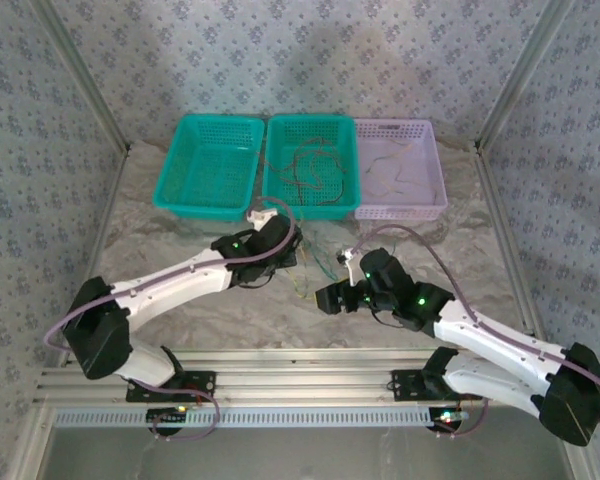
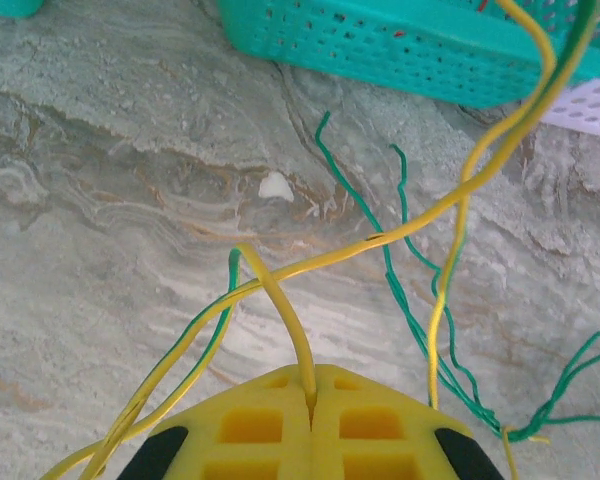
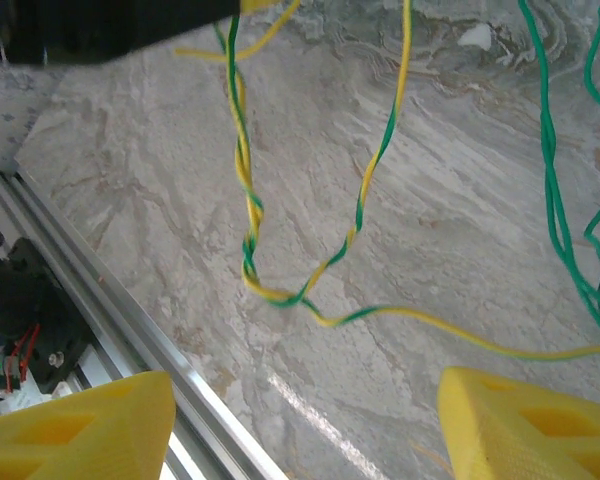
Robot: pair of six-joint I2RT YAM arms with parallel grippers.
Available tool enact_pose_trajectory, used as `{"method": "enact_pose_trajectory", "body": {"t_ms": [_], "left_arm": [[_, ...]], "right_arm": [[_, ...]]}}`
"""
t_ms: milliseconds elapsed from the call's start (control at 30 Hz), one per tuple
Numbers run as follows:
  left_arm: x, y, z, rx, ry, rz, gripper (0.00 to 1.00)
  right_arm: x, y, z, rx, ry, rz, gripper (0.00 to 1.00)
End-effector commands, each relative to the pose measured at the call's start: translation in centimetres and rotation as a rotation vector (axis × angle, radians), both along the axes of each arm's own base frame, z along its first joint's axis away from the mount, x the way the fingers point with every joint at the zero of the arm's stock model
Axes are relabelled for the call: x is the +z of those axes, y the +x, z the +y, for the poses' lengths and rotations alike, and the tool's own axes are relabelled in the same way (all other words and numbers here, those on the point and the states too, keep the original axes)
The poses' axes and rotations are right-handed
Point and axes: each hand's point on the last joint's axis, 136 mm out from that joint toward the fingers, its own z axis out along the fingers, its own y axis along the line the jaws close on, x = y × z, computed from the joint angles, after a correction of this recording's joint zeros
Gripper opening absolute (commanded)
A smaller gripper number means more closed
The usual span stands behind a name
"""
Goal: Untangle the cables
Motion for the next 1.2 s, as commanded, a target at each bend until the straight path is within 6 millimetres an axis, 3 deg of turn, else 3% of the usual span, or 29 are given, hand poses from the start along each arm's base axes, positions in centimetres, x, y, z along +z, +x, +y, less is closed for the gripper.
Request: {"method": "enact_pose_trajectory", "body": {"t_ms": [0,133,300,400,667,733,800,933,967,1167], "left_arm": [[1.4,-1.5,-0.4,-0.023,-0.064,-0.012,0.00],[2.4,-2.6,0.1,-0.026,-0.118,-0.040,0.00],[3.6,-3.4,0.6,-0.025,-0.166,-0.086,0.00],[4.1,-3.7,0.6,-0.033,-0.181,-0.110,0.00],[4.0,-3.9,0.3,-0.035,-0.192,-0.123,0.00],[4.0,-4.0,0.2,-0.035,-0.196,-0.129,0.00],[4.2,-3.9,0.2,-0.033,-0.195,-0.135,0.00],[4.8,-3.9,1.3,-0.014,-0.176,-0.162,0.00],[5.2,-3.9,1.8,-0.007,-0.165,-0.177,0.00],[7.3,-4.0,5.3,0.044,-0.100,-0.251,0.00]], "right_arm": [[1.3,1.0,0.5,-0.028,0.095,0.012,0.72],[1.8,2.5,0.6,-0.071,0.155,0.020,0.72],[0.8,3.9,1.6,-0.090,0.150,0.045,0.72],[-0.1,4.3,3.1,-0.076,0.170,0.098,0.72],[0.1,4.5,6.9,-0.021,0.188,0.089,0.70],[-0.4,4.7,7.4,-0.019,0.186,0.103,0.66],[-0.5,4.8,7.8,-0.015,0.189,0.105,0.50],[-1.8,5.9,5.8,-0.108,0.067,0.085,0.05],[-2.2,6.3,4.8,-0.127,0.002,0.047,0.00],[-2.6,8.8,-2.2,-0.323,-0.194,-0.034,0.00]]}}
